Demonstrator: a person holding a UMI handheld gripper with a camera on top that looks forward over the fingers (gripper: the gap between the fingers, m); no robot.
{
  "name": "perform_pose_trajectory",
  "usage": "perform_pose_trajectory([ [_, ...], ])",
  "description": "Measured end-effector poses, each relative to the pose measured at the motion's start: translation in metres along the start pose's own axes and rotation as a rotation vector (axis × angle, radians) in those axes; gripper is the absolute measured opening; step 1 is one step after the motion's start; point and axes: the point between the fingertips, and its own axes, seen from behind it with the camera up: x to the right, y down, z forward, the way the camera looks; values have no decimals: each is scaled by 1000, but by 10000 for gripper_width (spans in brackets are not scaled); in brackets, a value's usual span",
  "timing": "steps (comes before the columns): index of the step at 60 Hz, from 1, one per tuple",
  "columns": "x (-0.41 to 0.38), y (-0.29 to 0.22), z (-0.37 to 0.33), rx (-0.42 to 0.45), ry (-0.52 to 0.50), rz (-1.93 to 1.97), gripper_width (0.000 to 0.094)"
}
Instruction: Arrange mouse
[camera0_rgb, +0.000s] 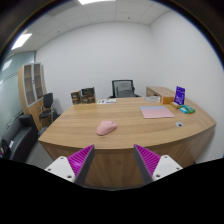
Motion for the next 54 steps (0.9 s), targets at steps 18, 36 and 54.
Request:
perform_pose_trajectory([
  [18, -44, -3, 80, -31, -87, 4, 808],
  [36, -62, -1, 215, -69, -191, 39, 809],
  [54, -55, 5, 283, -148, -196, 108, 807],
])
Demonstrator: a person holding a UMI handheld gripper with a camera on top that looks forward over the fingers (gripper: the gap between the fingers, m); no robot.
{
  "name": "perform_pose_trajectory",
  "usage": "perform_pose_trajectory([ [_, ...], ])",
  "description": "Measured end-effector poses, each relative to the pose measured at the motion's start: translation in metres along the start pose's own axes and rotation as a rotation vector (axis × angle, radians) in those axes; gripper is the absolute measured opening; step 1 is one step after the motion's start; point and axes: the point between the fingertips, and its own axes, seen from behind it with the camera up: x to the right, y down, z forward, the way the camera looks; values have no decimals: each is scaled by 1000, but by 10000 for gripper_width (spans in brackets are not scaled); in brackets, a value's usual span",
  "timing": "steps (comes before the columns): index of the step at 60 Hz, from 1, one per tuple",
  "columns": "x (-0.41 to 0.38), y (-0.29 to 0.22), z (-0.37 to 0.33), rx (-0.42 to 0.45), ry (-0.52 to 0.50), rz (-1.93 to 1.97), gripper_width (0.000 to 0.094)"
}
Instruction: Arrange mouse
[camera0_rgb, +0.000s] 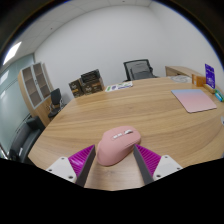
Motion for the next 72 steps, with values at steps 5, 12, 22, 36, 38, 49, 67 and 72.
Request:
perform_pose_trajectory([
  [5, -2, -7, 13, -6, 5, -14, 809],
  [12, -9, -17, 31, -13, 13, -41, 802],
  [22, -14, -26, 59, -28, 34, -80, 754],
  [36, -14, -27, 78, -46, 98, -196, 512],
  [38, -16, -26, 77, -53, 97, -191, 486],
  [49, -39, -30, 66, -129, 60, -193, 411],
  [67, 15, -253, -20, 177, 102, -242, 411],
  [72, 96, -307, -35, 232, 197, -264, 409],
])
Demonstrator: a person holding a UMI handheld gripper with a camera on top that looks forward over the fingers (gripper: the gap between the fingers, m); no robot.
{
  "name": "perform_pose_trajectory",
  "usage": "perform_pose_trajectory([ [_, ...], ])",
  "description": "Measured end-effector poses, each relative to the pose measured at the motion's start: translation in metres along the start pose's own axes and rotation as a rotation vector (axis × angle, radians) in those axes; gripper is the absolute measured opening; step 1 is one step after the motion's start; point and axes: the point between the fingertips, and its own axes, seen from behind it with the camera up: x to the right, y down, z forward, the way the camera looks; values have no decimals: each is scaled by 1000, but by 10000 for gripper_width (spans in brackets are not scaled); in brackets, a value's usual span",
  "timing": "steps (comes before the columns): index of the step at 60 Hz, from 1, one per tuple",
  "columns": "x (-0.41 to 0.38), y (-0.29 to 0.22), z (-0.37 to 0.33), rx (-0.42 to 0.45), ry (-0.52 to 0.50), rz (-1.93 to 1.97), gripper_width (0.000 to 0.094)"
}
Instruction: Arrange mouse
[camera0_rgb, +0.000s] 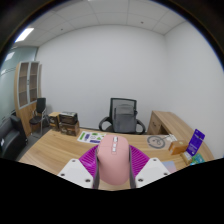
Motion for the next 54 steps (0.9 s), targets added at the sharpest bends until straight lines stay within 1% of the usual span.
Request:
perform_pose_trajectory([
  [3, 64, 2, 10, 3, 58, -12, 408],
  [5, 97, 2, 19, -19, 96, -4, 408],
  [8, 146, 18, 34, -49, 133, 25, 408],
  [11, 185, 42, 51, -85, 149, 65, 408],
  [13, 208, 67, 64, -114, 148, 89, 408],
  [15, 224, 91, 76, -164, 143, 111, 406],
  [22, 244, 175, 107, -335, 100, 122, 408],
  [27, 239, 214, 117, -396, 44, 131, 409],
  [31, 241, 238, 119, -435, 33, 114, 410],
  [32, 238, 237, 119, -441, 31, 116, 415],
  [33, 240, 235, 122, -406, 27, 115, 414],
  [40, 239, 240, 123, -390, -8, 115, 429],
  [45, 239, 240, 123, -387, -21, 112, 513],
  [49, 238, 245, 124, -419, -33, 120, 592],
  [51, 233, 245, 122, -430, -53, 132, 682],
  [53, 227, 239, 120, -418, -75, 152, 827],
  [54, 227, 237, 119, -410, -76, 164, 856],
])
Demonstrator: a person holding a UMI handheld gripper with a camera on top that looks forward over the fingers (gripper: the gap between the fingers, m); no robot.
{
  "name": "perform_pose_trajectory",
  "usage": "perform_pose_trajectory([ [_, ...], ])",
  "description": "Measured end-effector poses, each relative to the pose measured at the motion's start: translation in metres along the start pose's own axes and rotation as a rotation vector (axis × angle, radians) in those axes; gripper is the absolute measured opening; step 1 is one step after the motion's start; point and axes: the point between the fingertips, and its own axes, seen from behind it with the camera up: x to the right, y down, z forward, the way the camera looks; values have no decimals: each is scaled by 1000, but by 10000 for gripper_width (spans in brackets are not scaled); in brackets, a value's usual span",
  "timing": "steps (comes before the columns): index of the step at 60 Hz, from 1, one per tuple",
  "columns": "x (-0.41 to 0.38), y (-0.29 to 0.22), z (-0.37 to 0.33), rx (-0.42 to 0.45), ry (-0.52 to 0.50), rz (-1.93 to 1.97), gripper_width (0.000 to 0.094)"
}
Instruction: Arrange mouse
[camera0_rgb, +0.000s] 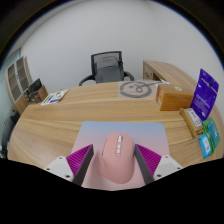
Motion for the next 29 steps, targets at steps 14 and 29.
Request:
perform_pose_trajectory([
  [14, -12, 3, -64, 43, 59, 22, 835],
  [29, -66, 55, -193, 117, 105, 56, 835],
])
